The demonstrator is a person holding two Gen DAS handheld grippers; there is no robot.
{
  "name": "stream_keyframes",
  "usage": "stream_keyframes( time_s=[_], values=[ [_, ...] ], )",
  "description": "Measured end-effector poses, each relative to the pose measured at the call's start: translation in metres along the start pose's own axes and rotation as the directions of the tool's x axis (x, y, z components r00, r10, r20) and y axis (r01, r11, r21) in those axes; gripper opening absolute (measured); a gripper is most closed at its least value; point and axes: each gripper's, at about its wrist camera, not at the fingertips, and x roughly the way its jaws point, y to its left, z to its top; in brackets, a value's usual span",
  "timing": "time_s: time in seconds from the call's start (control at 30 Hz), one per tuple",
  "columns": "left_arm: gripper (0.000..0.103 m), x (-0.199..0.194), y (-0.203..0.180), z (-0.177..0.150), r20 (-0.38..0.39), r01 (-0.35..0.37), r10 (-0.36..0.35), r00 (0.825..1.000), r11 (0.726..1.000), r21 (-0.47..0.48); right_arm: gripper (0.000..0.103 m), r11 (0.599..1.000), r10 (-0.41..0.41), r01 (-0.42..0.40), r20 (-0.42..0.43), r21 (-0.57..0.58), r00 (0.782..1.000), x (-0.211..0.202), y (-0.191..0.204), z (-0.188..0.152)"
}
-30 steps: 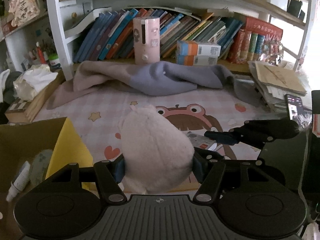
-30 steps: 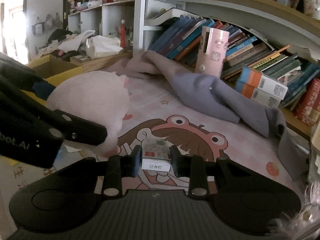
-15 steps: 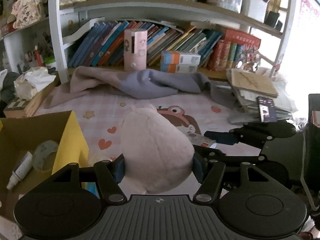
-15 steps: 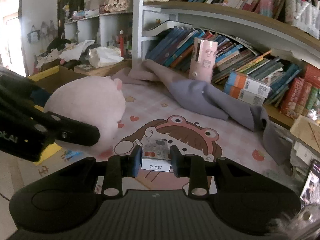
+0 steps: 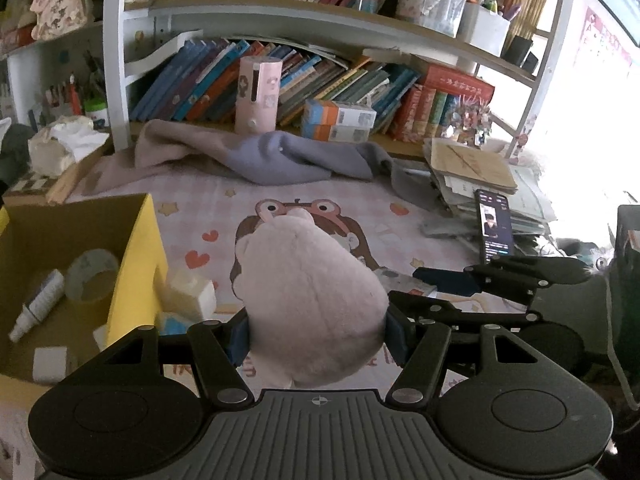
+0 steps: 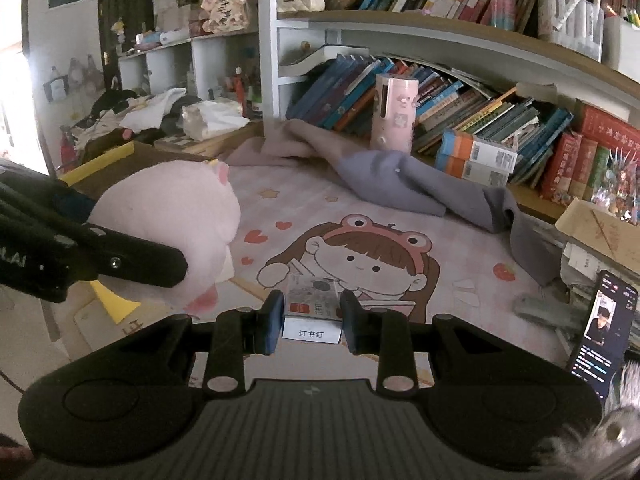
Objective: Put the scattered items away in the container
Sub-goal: 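Lift the plush toy and card box and carry them toward the yellow box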
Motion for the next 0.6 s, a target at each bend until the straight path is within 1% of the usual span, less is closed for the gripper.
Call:
stream_keyframes(
  time_s=[0.27, 0.37, 0.6],
  values=[
    [0.064, -0.005, -0.004, -0.012, -0.042, 0.022, -0.023, 0.999, 0.999, -0.027, 0.029, 1.0, 0.016, -0.015, -0.033, 0.022, 0.999, -0.014, 0.003, -0.009],
    [0.064, -0.007, -0.004, -0.018, -0.059, 0.025, -0.028, 0.998, 0.998, -0.054, 0.029, 1.0, 0.019, -0.018, -0.04, 0.013, 0.999, -0.019, 0.005, -0.011],
    [0.064, -0.009, -0.008, -0.027, -0.089, 0.028, -0.035, 0.995, 0.997, -0.077, 0.029, 0.999, 0.046, -0.046, -0.065, 0.013, 0.997, -0.024, 0.01, -0.017]
  ],
)
